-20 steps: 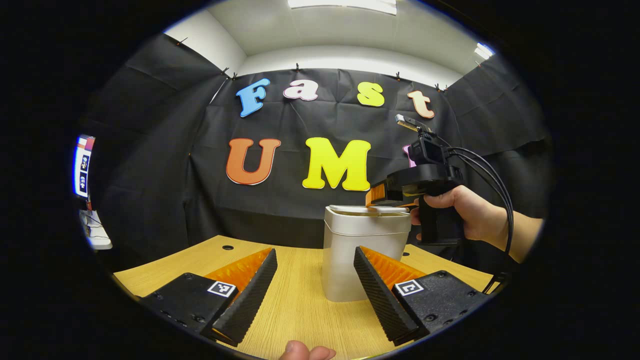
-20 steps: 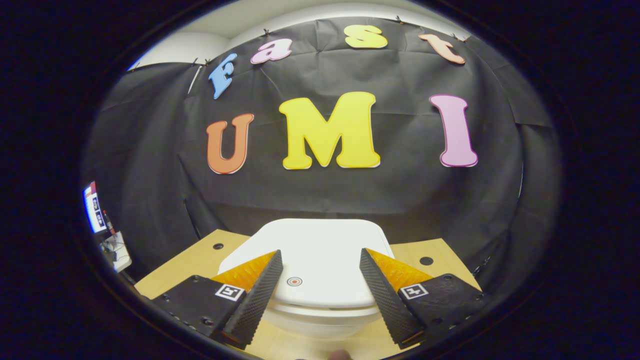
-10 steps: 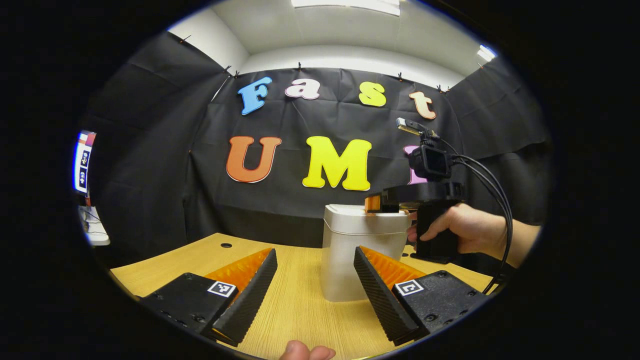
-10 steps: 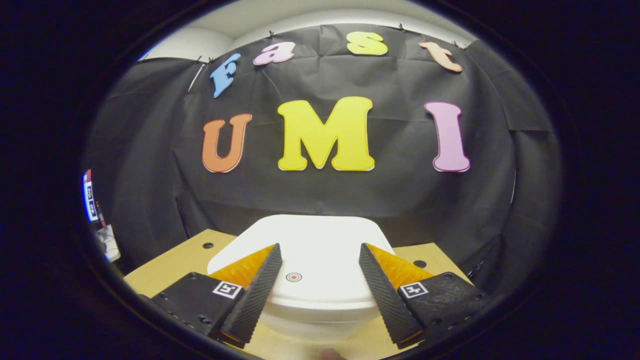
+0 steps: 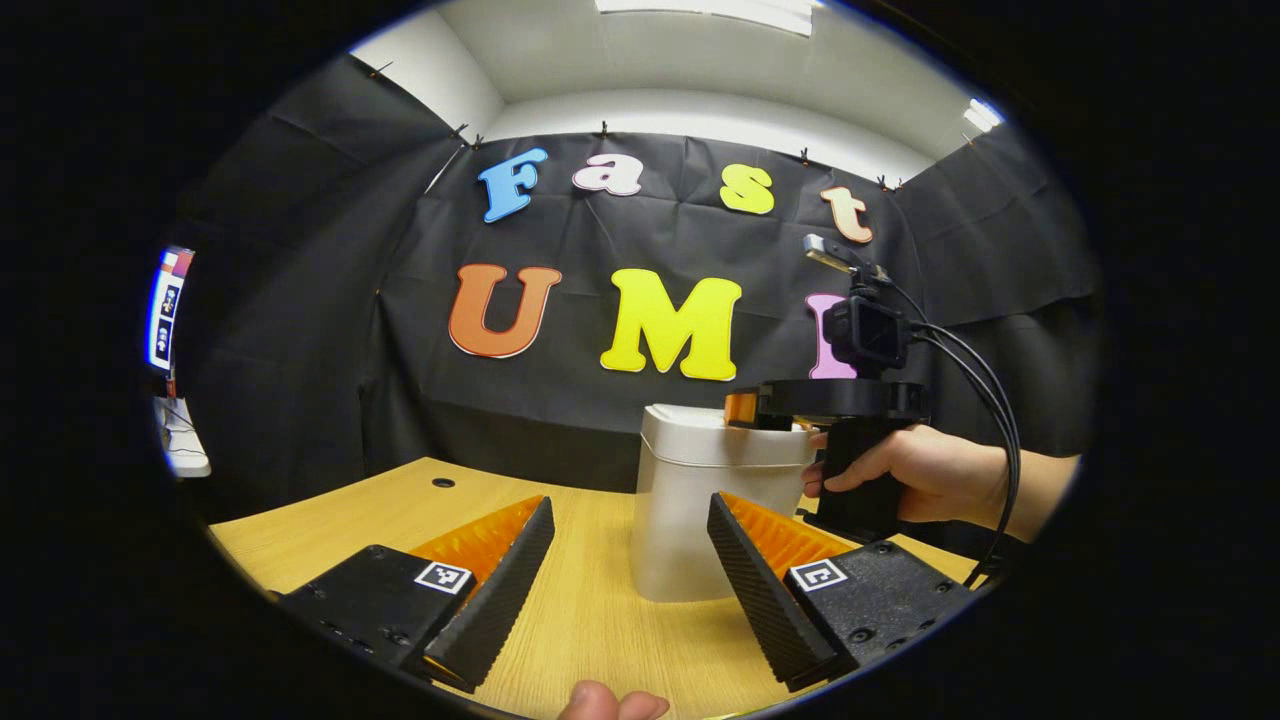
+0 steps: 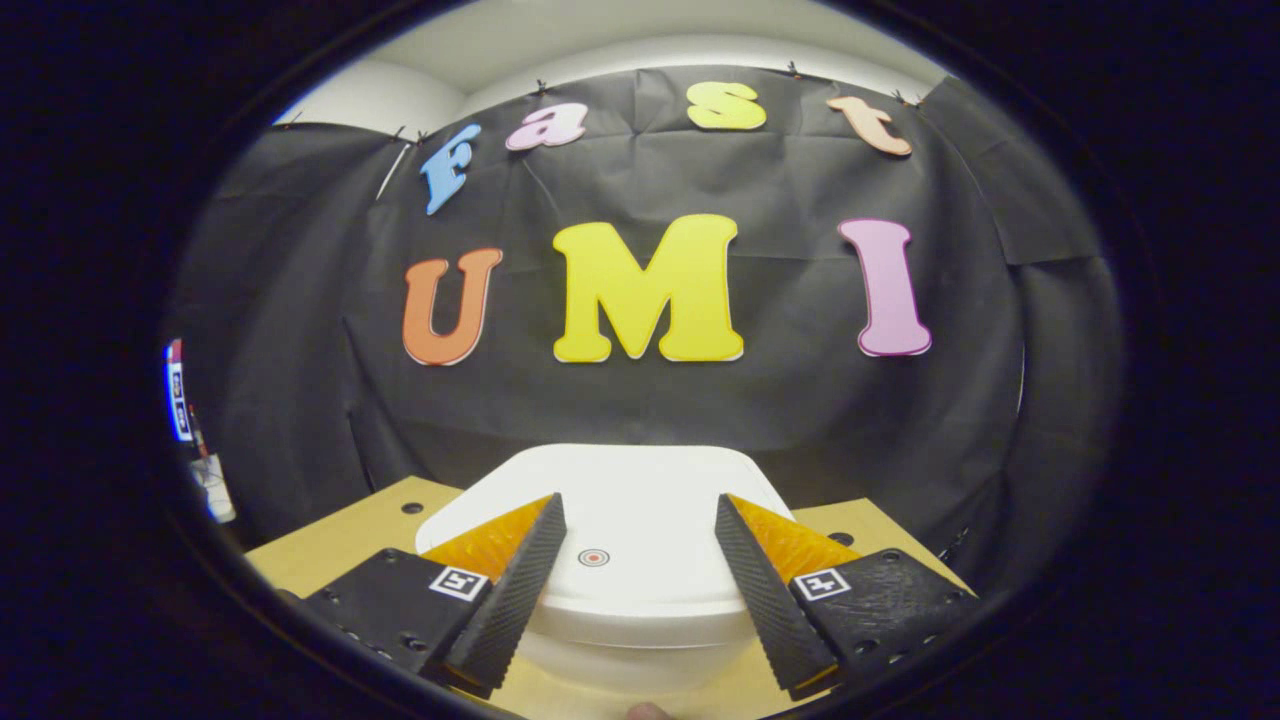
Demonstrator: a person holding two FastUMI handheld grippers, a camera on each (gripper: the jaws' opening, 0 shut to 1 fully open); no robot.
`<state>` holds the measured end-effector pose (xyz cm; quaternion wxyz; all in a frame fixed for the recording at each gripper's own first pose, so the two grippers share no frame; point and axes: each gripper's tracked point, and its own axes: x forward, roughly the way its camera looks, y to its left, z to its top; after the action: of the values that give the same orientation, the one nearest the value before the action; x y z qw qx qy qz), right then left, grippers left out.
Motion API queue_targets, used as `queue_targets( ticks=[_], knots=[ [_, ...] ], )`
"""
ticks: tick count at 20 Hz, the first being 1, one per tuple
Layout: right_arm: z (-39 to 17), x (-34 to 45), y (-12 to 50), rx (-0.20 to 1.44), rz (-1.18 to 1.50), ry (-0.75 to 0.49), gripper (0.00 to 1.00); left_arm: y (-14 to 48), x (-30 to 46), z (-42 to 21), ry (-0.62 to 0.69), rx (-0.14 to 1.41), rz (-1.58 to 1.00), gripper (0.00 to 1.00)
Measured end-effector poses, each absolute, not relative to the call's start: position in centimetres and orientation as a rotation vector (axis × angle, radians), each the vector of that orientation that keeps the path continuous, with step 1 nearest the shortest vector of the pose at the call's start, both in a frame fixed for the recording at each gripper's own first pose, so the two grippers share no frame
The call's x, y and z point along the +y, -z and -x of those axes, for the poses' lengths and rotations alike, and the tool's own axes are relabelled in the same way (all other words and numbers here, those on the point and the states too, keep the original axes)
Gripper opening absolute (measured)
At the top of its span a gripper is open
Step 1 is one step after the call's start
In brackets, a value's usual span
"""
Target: Press the lid of the desktop garbage bin to open it, pick up the crumpled paper on the desktop and throw it into the bin, then pick up the pop can on the desktop and drop it into the bin, and finally close the garbage bin lid.
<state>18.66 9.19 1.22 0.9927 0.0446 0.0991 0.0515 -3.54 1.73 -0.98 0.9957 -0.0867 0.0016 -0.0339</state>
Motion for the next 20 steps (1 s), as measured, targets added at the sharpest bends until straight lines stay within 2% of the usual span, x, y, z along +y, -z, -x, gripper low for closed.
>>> queue_targets(
  ticks=[8, 13, 16, 18, 20],
  knots=[
    [-15.8, 7.9, -3.8, 0.160, -0.149, -0.139, 0.93, -0.1, 2.2, 2.5, 0.025, -0.008, 0.133, 0.99],
    [-10.8, 3.9, -6.4, 0.040, -0.153, -0.135, 0.92, -1.2, 1.3, 1.6, 0.015, -0.031, 0.101, 0.99],
    [-7.5, 2.3, -6.5, -0.007, -0.131, -0.131, 0.99, -1.5, 0.1, 1.3, 0.023, -0.035, 0.085, 0.99],
    [-5.6, 1.5, -6.0, -0.024, -0.112, -0.123, 0.92, -1.7, -0.8, 1.4, 0.036, -0.038, 0.077, 0.99],
    [-4.0, 0.6, -5.3, -0.030, -0.100, -0.112, 0.95, -1.7, -1.4, 1.5, 0.046, -0.040, 0.066, 0.99]
  ],
)
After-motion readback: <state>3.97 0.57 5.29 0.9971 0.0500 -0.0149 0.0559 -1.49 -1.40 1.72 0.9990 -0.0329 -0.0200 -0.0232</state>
